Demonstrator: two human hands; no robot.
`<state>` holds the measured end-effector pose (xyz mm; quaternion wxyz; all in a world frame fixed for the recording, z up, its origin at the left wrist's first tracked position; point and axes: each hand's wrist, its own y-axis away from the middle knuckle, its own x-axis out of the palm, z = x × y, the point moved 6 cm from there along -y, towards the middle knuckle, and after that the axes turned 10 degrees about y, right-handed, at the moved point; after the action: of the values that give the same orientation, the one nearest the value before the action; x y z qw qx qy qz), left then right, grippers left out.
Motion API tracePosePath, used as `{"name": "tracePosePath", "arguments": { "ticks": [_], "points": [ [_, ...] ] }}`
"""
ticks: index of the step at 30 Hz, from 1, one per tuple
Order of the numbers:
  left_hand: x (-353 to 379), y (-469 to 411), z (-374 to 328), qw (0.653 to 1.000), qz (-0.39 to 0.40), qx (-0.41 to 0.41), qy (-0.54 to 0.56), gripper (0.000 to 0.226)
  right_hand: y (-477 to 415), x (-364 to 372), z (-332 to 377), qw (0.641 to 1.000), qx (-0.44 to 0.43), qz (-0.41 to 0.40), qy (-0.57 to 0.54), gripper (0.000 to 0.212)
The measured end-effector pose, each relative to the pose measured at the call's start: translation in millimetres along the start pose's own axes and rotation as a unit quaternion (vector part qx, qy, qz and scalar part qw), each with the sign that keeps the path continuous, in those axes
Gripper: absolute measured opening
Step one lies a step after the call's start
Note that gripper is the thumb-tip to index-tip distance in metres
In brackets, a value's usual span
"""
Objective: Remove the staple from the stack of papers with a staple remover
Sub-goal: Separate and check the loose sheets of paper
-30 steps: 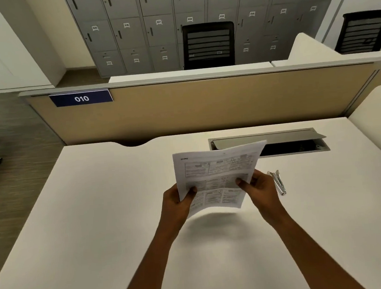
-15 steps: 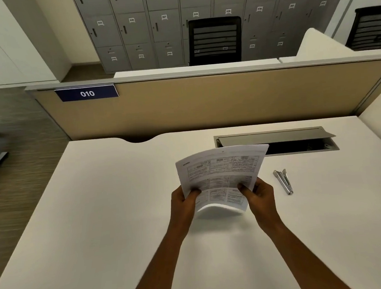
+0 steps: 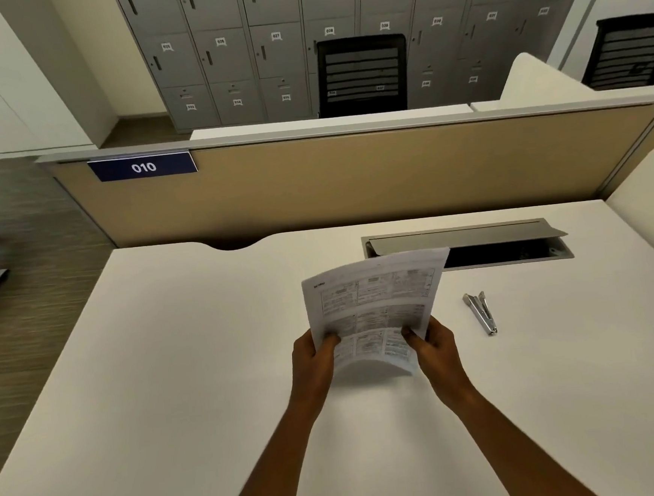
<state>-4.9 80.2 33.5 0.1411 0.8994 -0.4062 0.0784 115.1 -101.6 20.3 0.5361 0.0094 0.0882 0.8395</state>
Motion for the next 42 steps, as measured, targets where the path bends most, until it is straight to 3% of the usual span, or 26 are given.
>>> {"name": "tracePosePath", "arguments": {
  "ticks": [6, 21, 30, 32, 34, 36, 38, 40, 42],
  "points": [
    [0, -2, -7, 0.999, 0.007, 0.026, -0.035, 0.032, -3, -2, -1, 1.0, -0.011, 0.006, 0.02, 0.035],
    [-7, 0, 12, 0.998, -0.033, 0.001, -0.05, 0.029, 1, 0, -14, 0.995, -0.021, 0.002, 0.094, 0.03],
    [-15, -4, -16, 0.997, -0.032, 0.046, -0.053, 0.027, -3, -15, 62, 0.955, -0.167, -0.012, 0.243, 0.016],
    [-20, -6, -26, 0.995, -0.042, 0.065, -0.063, 0.037, -3, -19, 85, 0.94, -0.197, -0.01, 0.279, 0.016],
    [-27, -6, -42, 0.992, -0.081, 0.09, -0.045, 0.062, -1, -24, 107, 0.918, -0.238, -0.009, 0.318, 0.014],
    [-36, -1, -66, 0.978, -0.142, 0.151, -0.032, 0.082, 0, -27, 126, 0.891, -0.266, -0.003, 0.367, 0.013],
    [-41, 11, -100, 0.942, -0.201, 0.254, -0.091, 0.093, 0, -28, 141, 0.857, -0.275, 0.006, 0.435, 0.009],
    [-32, 27, -141, 0.881, -0.213, 0.379, -0.189, 0.097, -1, -26, 150, 0.818, -0.28, 0.02, 0.502, 0.007],
    [-6, 46, -176, 0.807, -0.16, 0.499, -0.272, 0.091, 1, -20, 155, 0.781, -0.278, 0.04, 0.558, 0.006]
  ]
}}
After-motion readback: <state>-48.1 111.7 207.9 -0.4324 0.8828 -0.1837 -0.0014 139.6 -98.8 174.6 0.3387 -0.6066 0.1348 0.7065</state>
